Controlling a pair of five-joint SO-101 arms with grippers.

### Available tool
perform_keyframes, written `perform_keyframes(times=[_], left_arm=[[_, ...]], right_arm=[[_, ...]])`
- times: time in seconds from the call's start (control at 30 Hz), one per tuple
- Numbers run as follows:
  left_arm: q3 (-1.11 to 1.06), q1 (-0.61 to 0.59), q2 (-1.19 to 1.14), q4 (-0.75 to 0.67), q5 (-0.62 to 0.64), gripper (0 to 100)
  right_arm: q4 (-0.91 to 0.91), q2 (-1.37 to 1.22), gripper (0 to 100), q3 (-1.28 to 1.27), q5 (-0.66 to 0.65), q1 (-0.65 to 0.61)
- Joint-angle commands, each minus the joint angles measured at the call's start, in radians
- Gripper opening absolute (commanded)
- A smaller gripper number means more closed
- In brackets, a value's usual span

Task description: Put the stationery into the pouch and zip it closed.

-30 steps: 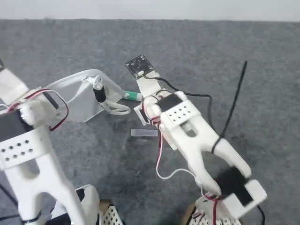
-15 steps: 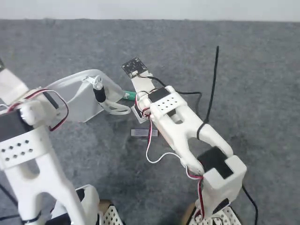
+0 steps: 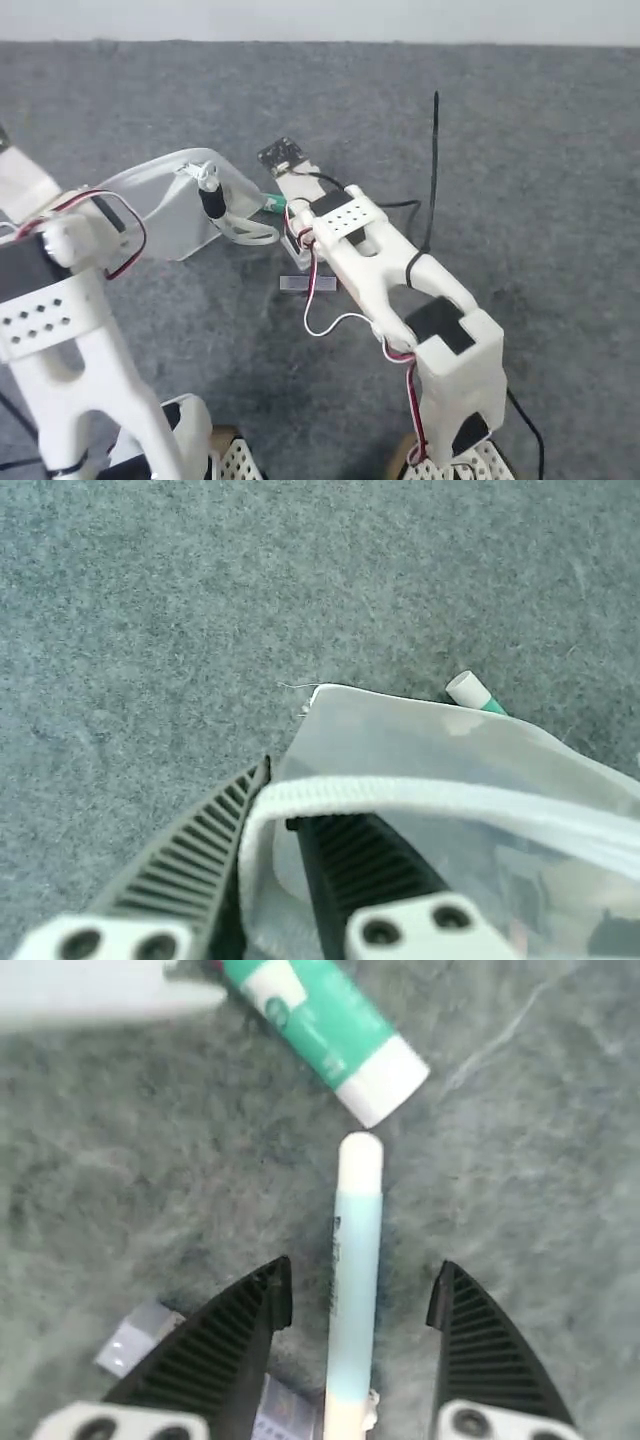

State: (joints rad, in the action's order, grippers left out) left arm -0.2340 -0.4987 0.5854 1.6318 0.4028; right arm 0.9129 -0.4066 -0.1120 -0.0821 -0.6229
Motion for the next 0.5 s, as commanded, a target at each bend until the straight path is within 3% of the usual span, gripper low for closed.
perform_keyframes(times=[0.0,0.27,0.47], left_arm=[[-0.004,-0.009,0.0,-0.035,0.009,1],[-0.004,-0.009,-0.002,-0.035,0.009,1],[-0.004,-0.009,-0.002,-0.035,0.009,1]], right_arm=[[0.004,0.005,22.0,0.058,-0.026,0.022],[0.004,-0.021,21.1,0.057,-0.034,0.024],[-0.002,-0.028,0.8,0.058,-0.034,0.024]])
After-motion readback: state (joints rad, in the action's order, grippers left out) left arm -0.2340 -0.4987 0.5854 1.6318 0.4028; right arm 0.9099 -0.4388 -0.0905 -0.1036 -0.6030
